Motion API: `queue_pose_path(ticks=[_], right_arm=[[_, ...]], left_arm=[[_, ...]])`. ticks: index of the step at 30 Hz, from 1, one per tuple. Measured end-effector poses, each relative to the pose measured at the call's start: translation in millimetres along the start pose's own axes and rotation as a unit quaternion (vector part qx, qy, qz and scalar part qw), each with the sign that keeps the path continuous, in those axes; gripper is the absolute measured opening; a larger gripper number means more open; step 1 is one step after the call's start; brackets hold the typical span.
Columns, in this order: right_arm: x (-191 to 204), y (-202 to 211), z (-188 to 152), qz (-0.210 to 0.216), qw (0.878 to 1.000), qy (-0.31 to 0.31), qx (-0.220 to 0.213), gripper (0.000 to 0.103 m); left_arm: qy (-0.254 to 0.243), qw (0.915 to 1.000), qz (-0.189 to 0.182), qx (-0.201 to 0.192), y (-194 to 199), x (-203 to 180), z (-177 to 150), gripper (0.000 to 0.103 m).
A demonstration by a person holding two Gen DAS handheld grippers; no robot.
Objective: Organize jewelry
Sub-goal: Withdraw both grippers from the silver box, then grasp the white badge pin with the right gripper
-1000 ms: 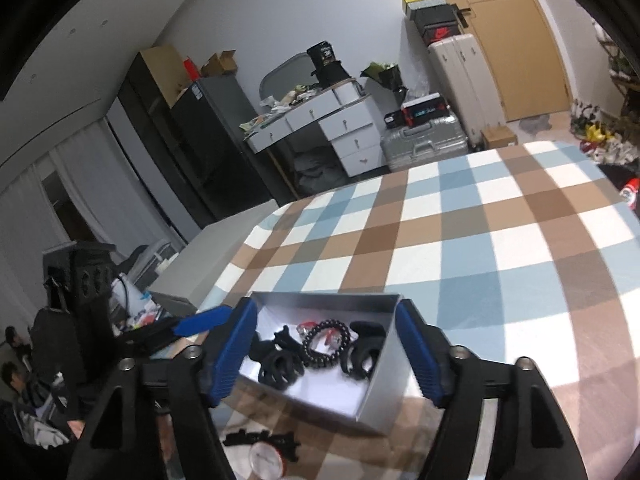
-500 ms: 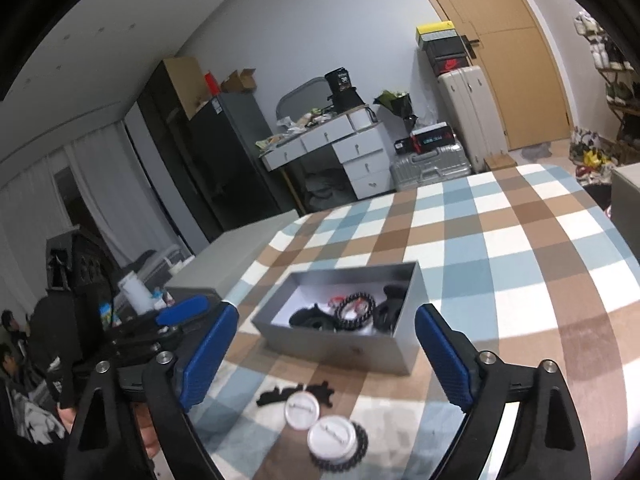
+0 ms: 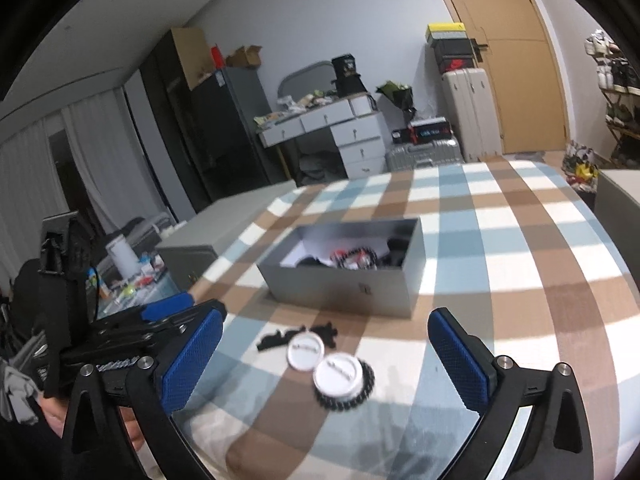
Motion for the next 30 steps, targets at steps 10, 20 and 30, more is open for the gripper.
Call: queue_pose_path(ticks=[10, 20, 30], right_arm=[[-8, -32, -54, -0.032, 0.995, 0.008, 0.097, 0.103], [5, -50, -62, -0.030, 0.991, 0.041, 0.122, 0.087], [4, -62, -69, -0.058, 0.986, 0.066, 0.142, 0.067]], left_arm=[[0.011, 0.9996, 0.017, 0.021, 10, 15, -28, 0.089], [0.037, 0.9988, 0.030, 0.012, 18, 40, -39, 0.099], [0.039, 0.9985, 0.037, 0.000, 20, 50, -39, 0.099]])
Point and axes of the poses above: each gripper's, at about its wrist camera, not at the fingertips, and y roughly against the way its jaws point, x to its left, z to its top, the point moved 10 cm from there along -y, roughly the way its jaws point, and after that the axes turned 8 degrees about -x, right-handed, at the moved point
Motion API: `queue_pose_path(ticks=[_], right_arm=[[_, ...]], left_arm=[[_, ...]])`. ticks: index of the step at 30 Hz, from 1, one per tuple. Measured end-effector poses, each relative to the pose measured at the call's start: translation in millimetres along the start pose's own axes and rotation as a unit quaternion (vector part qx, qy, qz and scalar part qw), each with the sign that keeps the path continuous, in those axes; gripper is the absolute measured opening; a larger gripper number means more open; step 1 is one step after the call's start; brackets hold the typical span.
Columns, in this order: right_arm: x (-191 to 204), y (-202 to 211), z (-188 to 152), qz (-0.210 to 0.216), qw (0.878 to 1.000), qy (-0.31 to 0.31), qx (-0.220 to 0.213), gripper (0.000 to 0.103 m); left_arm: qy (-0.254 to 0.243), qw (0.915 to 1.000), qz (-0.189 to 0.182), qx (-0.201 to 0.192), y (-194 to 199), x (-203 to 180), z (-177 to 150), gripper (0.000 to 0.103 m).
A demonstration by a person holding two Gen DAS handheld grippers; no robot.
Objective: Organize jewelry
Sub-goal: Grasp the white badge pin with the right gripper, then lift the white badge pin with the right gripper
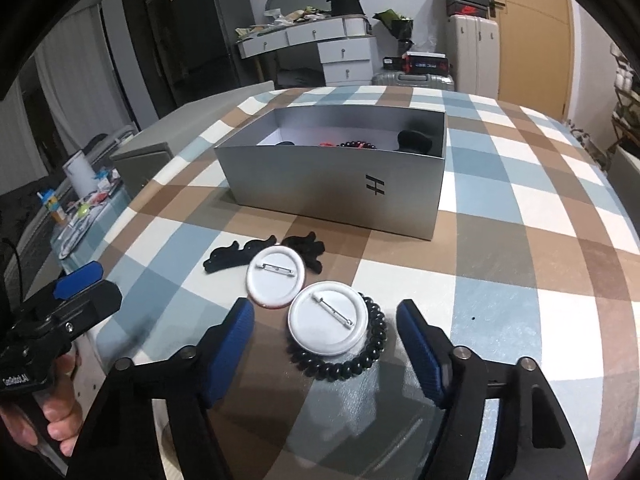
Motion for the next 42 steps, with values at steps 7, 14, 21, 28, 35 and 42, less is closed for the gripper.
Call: queue_pose_path(ticks=[7, 14, 21, 28, 35, 42], right_arm=[[0, -2, -1, -0.027, 0.999, 0.020, -0.002, 0.047], [2, 0, 0, -0.047, 0.997, 0.053, -0.006, 0.040], [-4, 5, -1, -0.029, 0.999, 0.037, -0.010, 0.016], [-1, 16, 6, -0.004, 0.999, 0.028, -0.038, 0.029], [15, 6, 4, 0.003, 0.997, 0.069, -0.026, 0.056], [11, -9, 1, -0.010, 0.998, 0.063, -0.003, 0.052]], left_arm=[[0.003, 1.0000, -0.001, 0.002, 1, 4, 0, 0.099], [0.000, 1.0000, 0.005, 0.000, 5, 4, -1, 0.099], [0.007, 0.9999, 0.008, 0.001, 3, 6, 0, 0.099], [-0.008, 0.9999, 0.008, 0.003, 2, -1, 2, 0.099], [-0.027, 0.9994, 0.011, 0.018, 0, -7, -2, 0.099], [-0.029, 0.9991, 0.018, 0.026, 1, -5, -5, 0.099]])
Point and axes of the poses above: each gripper's, at about its wrist camera, not at the fingertips, and y roughly against the way its jaws point, x to its left, z to its top, the point moved 10 cm from there along -y, roughly the way its jaws point, and after that the axes turned 8 degrees about -x, right-handed, at the moved point
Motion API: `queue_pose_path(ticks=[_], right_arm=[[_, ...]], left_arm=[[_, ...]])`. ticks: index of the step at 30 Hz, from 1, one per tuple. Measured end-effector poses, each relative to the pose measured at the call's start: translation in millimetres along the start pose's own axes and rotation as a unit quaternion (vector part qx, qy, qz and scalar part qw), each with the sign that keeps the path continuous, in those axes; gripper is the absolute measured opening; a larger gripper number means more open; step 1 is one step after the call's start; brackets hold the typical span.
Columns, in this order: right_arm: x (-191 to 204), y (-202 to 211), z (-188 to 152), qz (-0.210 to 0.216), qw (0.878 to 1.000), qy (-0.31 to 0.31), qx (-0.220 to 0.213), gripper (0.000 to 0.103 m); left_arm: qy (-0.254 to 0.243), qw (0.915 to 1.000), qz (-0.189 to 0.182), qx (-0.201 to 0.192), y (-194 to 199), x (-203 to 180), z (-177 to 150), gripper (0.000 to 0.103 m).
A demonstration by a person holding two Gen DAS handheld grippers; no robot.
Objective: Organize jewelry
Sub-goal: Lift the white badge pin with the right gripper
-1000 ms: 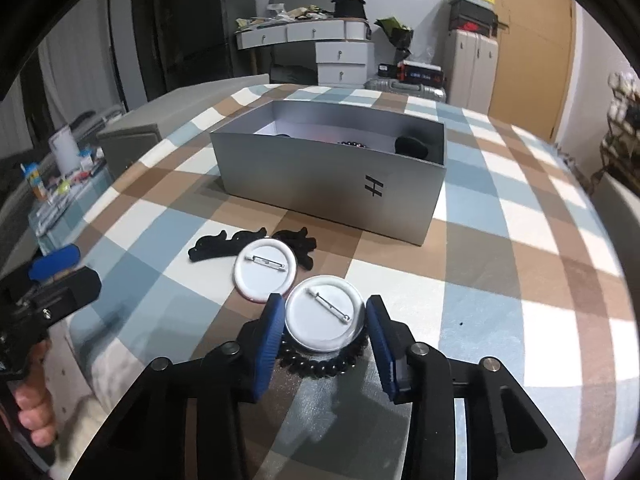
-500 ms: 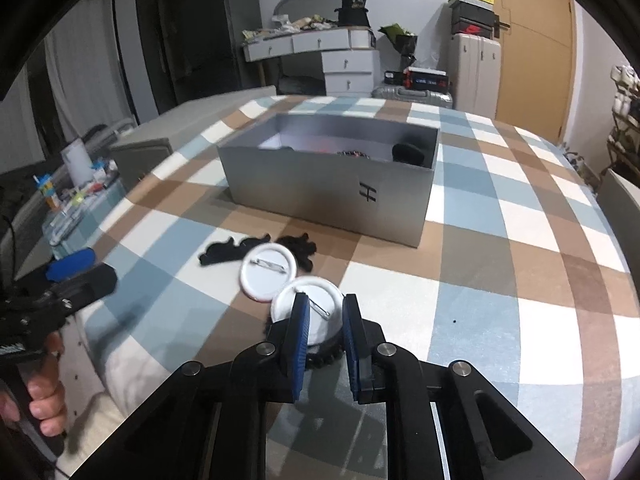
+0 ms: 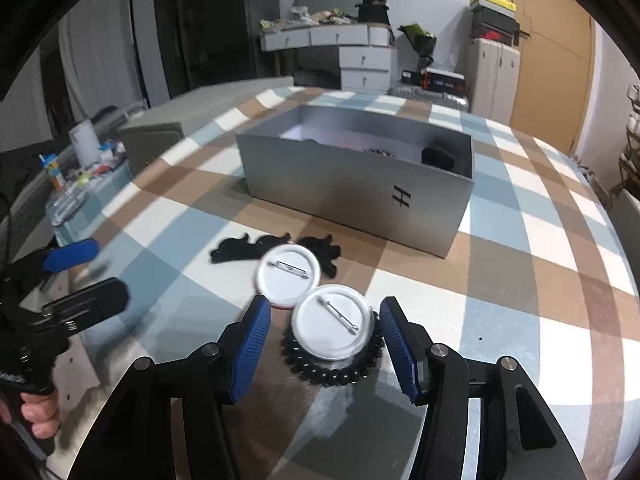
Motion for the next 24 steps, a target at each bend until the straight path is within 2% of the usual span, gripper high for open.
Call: queue_pose_path(ticks=[2, 15, 21, 24], right_arm=[[-2, 1, 1, -0.002, 1.000, -0.003, -0.004, 0.041], [-20, 20, 5, 0.018, 0.997, -0.060, -0.039, 0.041], [-33, 34, 11, 0.031, 0.993, -0.095, -0.064, 0.042], [-42, 42, 14, 0.023, 0.992, -0.100, -0.078, 0.042]], left_arm=[[-0.002, 1.0000, 0.000, 0.001, 0, -1, 0, 0.099], [-0.011, 0.9999, -0.007, 0.005, 1, -11, 1, 0.099], [-0.019, 0.9994, -0.027, 0.015, -5, -28, 6, 0.099], [-0.031, 0.9984, -0.043, 0.019, -10, -43, 9, 0.099]])
Point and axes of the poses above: each gripper's, at about its wrist camera, not at the fingertips, and y roughly against the way its jaws point, x to its left, z to its top, the point moved 10 cm from there along -y, roughly the way its jaws point, and after that the axes turned 8 degrees about -x, right-handed, at the moved point
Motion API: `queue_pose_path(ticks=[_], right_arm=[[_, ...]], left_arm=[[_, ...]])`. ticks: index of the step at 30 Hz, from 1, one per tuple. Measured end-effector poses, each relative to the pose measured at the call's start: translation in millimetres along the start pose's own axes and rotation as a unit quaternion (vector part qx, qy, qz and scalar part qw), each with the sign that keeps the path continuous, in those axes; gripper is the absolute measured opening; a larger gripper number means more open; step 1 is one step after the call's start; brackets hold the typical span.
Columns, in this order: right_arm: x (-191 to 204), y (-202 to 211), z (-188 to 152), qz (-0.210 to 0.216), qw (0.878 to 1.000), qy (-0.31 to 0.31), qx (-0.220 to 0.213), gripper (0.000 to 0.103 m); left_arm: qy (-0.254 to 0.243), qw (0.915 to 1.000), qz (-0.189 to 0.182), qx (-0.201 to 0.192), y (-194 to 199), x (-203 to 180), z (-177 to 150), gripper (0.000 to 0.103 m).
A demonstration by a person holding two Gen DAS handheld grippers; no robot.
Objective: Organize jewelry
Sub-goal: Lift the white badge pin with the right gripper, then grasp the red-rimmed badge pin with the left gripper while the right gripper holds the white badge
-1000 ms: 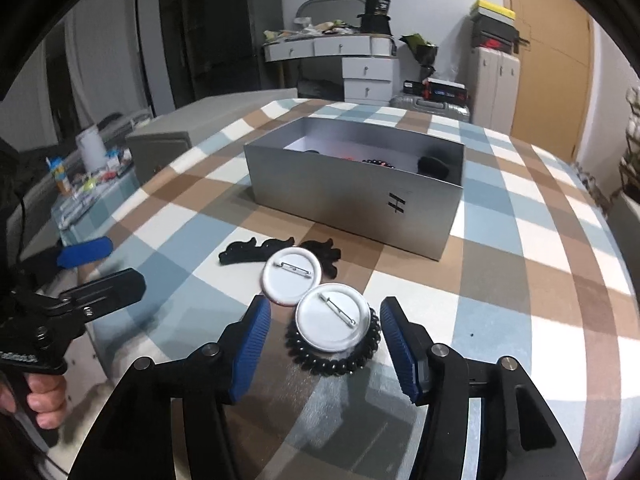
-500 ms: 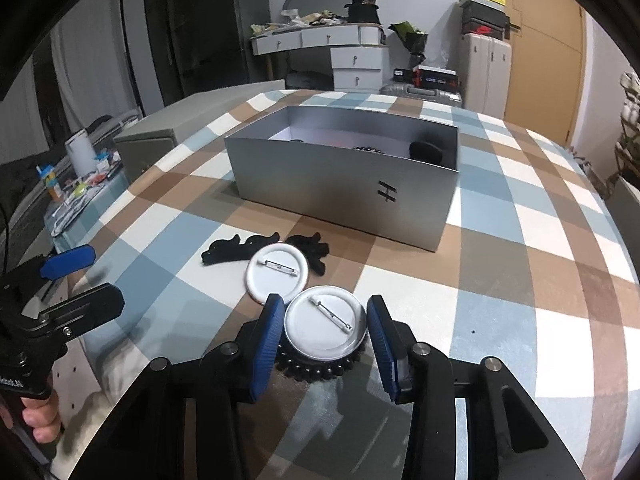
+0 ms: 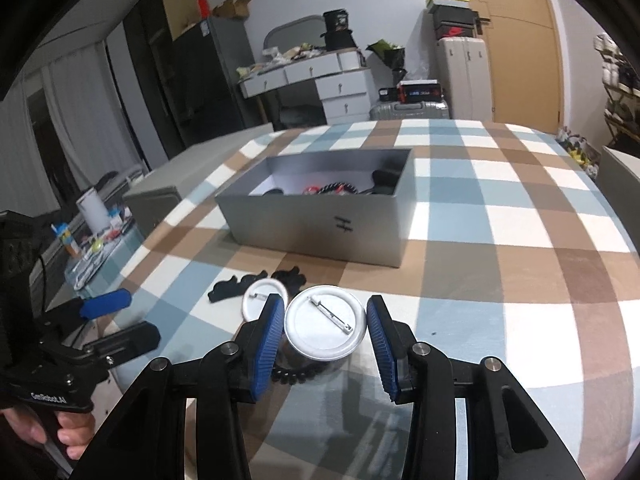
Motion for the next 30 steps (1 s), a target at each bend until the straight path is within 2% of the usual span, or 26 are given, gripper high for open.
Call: queue_pose_path(ticks=[3, 5, 7, 13, 22, 25, 30], right_arm=[[-5, 8, 7, 0.001, 1.000, -0.004, -0.021, 0.042], [-10, 13, 11, 0.001, 0.999, -0.011, -0.034, 0.042], [-15, 16, 13, 0.001, 0.999, -0.017, -0.038, 0.042], [-23, 19, 16, 0.007, 0.999, -0.029, -0.043, 0.042], [-29, 21, 12, 0.020, 0.998, -0.036, -0.047, 0.042], [-33, 20, 9, 0.020, 0.998, -0.042, -0.044, 0.042], [-37, 21, 7, 0.022, 0.997, -0.053, -0.047, 0.042]], left_arm=[[-0.010, 0.9996, 0.017, 0.021, -11, -6, -1, 0.099], [0.000, 0.9994, 0.002, 0.033, -17, -13, 0, 0.099], [0.012, 0.9988, -0.006, 0.048, -23, -18, -1, 0.099], [0.012, 0.9960, 0.012, 0.087, -39, -25, -6, 0.099], [0.022, 0.9936, 0.007, 0.110, -47, -32, -4, 0.097], [0.032, 0.9913, -0.001, 0.128, -53, -33, -7, 0.088], [0.032, 0.9899, 0.005, 0.138, -59, -33, -7, 0.087]])
Point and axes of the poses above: each gripper's, at about its wrist camera, not at the fingertips, and y roughly against the way its jaws point, x to its left, z to its top, the point moved 10 cm from there along -y, roughly the way its jaws point, and after that the axes turned 8 degrees about -x, right-handed, at the moved point
